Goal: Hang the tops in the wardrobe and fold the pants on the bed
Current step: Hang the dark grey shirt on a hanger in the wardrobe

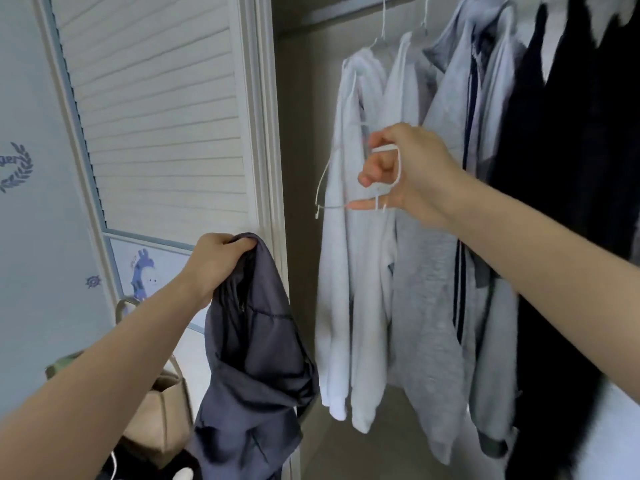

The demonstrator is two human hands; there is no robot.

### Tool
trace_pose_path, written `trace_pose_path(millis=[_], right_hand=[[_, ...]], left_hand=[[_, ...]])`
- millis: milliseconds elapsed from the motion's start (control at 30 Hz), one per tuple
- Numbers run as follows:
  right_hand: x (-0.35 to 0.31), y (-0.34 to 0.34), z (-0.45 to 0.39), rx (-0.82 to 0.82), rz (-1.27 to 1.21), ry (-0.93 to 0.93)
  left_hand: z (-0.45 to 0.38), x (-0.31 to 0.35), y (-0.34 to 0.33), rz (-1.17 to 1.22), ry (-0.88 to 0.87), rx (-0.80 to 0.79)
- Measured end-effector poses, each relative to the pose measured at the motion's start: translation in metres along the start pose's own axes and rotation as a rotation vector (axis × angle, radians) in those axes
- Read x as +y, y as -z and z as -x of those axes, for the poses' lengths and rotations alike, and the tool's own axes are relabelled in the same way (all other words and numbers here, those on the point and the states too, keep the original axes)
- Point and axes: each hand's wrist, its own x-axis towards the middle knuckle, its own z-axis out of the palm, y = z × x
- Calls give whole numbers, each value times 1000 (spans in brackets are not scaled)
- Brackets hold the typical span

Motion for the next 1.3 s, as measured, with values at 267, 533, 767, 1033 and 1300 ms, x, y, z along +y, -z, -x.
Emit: trace_pose_path(millis=[267,533,767,1033,1300], right_hand=[[17,67,87,-33,41,-166],[12,147,170,-87,29,-251],[2,196,214,-232,70,-375],[33,201,230,-227,17,-394],[88,197,235,-206,-106,-195]], left_hand=[[27,7,-37,-357,-142,80],[67,11,-76,-638,-76,186],[101,3,-74,-598,137,220],[137,33,-118,-281,102,-84],[161,78,-131,9,77,-355]])
